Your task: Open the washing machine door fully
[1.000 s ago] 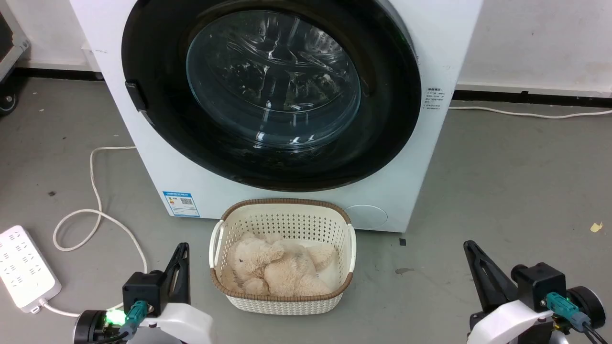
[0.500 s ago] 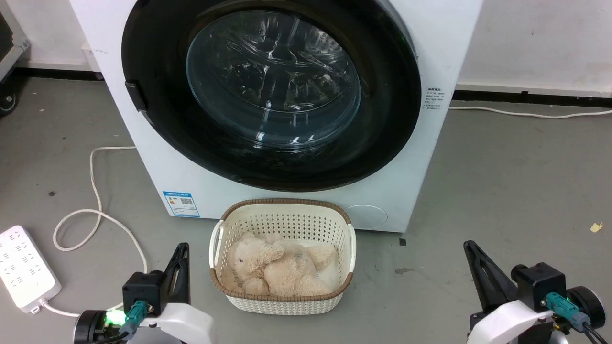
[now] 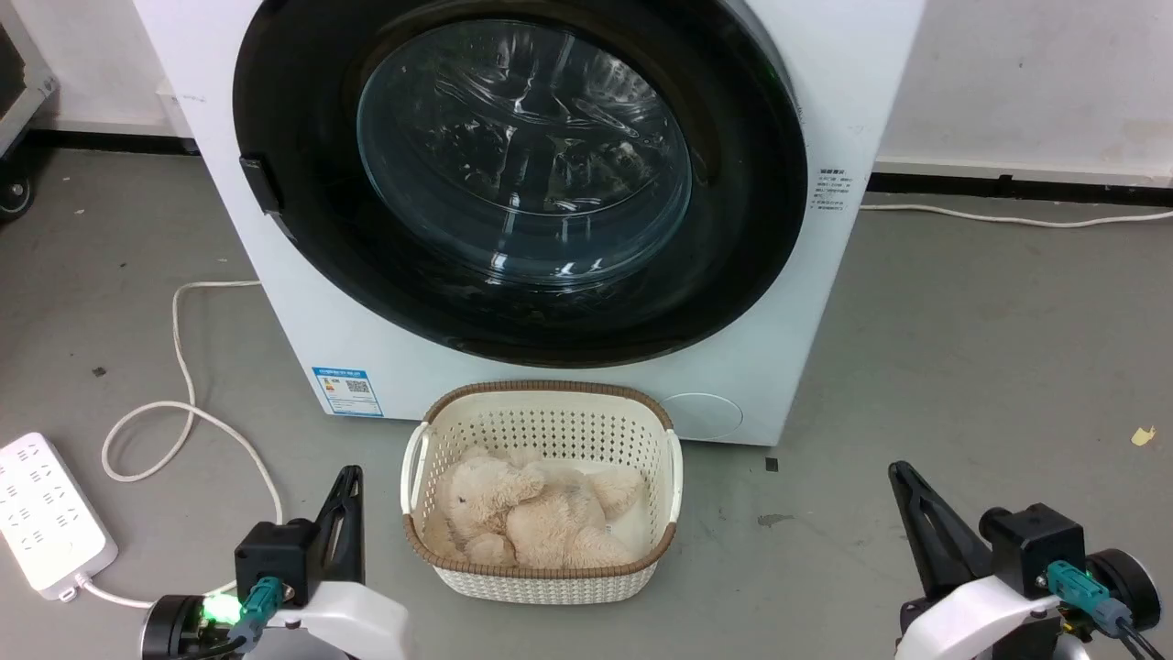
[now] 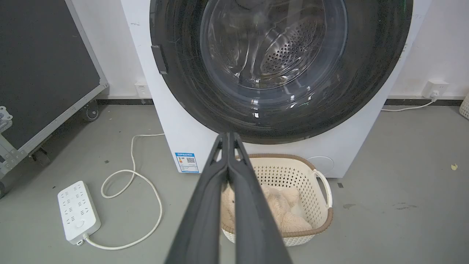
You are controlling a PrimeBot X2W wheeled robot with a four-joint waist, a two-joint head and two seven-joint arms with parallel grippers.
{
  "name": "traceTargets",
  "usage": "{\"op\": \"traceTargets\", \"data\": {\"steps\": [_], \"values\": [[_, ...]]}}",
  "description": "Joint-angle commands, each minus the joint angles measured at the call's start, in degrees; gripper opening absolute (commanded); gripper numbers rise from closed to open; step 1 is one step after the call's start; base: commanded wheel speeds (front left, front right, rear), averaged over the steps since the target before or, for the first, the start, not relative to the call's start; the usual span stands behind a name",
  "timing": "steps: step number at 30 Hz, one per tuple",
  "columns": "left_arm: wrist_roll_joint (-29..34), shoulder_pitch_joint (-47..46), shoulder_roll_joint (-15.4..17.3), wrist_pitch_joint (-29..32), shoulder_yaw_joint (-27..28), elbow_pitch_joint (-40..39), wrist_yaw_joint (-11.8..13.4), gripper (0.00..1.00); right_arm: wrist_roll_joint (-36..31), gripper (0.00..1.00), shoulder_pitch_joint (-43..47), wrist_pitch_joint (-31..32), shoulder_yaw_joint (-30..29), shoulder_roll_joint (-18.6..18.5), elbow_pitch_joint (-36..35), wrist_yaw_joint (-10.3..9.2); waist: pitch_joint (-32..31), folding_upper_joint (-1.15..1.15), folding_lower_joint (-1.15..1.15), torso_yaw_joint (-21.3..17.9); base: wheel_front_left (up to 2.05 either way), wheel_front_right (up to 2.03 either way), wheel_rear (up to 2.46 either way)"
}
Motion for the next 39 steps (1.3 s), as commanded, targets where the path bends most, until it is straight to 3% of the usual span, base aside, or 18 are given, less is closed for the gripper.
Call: {"op": "traceTargets", "data": {"steps": [1,19,31,32,33,39], "values": [[0.0,0.0,0.0,0.0,0.0,0.0,0.0,1.0,0.0,1.0,0.0,0.0,0.0,0.0,0.0,0.0,0.0,0.0,0.0,0.0,0.0,0.0,0.0],[-0.1,-0.3,0.0,-1.7,-1.4,0.0,0.6,1.0,0.5,1.0,0.1,-1.7,-0.5,0.0,-0.4,0.0,0.8,0.0,0.0,0.0,0.0,0.0,0.0],[-0.5,-2.8,0.0,-3.8,-4.3,-1.2,2.4,1.0,3.1,1.0,-3.3,-3.8,-0.8,-3.8,-1.8,-0.01,5.3,0.0,0.0,0.8,0.0,0.0,0.0],[-0.5,-3.0,0.0,-3.9,-4.5,-1.3,2.5,1.0,3.4,0.35,-3.7,-3.9,-0.8,-4.2,-1.8,-0.01,5.7,0.0,0.0,0.8,0.0,0.0,0.0],[-0.5,-3.2,0.0,-4.0,-4.7,-1.3,2.6,1.0,3.9,0.01,-4.1,-4.0,-0.8,-4.5,-1.8,-0.01,6.0,0.0,0.0,0.9,0.0,0.0,0.0],[-0.3,-4.1,0.0,-4.7,-5.6,-1.6,3.4,1.0,7.5,0.0,-7.5,-3.7,-0.9,-6.7,-1.9,-0.02,8.0,0.0,0.0,1.2,0.0,0.0,0.0]]}}
